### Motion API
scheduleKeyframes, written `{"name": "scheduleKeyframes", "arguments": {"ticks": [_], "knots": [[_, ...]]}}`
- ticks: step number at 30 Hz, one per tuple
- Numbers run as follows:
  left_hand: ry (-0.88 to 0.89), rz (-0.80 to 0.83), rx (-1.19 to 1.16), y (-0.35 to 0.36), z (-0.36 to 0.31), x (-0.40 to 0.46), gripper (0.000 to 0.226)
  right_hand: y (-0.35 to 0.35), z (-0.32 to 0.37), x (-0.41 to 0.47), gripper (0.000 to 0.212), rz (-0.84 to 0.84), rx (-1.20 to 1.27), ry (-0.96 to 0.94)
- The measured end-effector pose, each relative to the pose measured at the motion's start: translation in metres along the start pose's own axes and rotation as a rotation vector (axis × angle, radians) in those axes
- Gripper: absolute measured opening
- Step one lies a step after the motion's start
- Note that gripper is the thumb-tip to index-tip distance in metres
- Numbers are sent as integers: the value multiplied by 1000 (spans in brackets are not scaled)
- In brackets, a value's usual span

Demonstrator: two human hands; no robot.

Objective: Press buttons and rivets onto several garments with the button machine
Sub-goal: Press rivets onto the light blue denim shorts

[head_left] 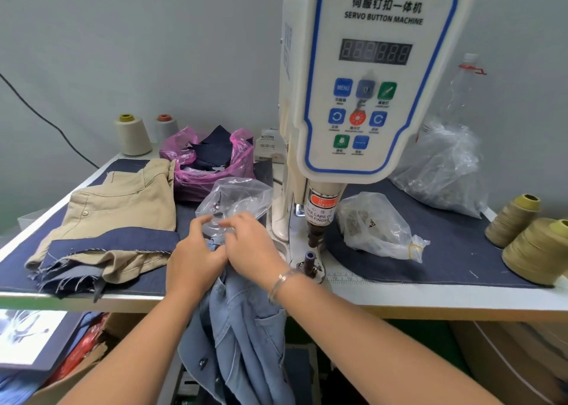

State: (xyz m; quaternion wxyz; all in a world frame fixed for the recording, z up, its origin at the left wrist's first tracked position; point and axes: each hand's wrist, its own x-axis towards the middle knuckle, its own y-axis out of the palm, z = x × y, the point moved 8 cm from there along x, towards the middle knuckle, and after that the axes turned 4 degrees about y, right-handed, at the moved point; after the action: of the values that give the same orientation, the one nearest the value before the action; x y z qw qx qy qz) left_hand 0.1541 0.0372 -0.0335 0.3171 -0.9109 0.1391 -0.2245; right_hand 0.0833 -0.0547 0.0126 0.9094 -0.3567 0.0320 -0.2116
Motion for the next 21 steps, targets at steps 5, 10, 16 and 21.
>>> {"name": "scheduleKeyframes", "arguments": {"ticks": [5, 10, 16, 21], "knots": [[-3, -27, 5, -1, 1, 1, 41, 21, -2, 56, 36, 114, -496, -31], [-20, -12, 7, 1, 3, 1, 39, 30, -6, 81, 30, 46, -727, -58], [-20, -5, 19, 2, 5, 2, 39, 37, -3, 95, 22, -39, -810, -113], [-21, 2, 25, 1, 2, 0, 37, 40, -7, 102, 23, -52, -801, -121]]}}
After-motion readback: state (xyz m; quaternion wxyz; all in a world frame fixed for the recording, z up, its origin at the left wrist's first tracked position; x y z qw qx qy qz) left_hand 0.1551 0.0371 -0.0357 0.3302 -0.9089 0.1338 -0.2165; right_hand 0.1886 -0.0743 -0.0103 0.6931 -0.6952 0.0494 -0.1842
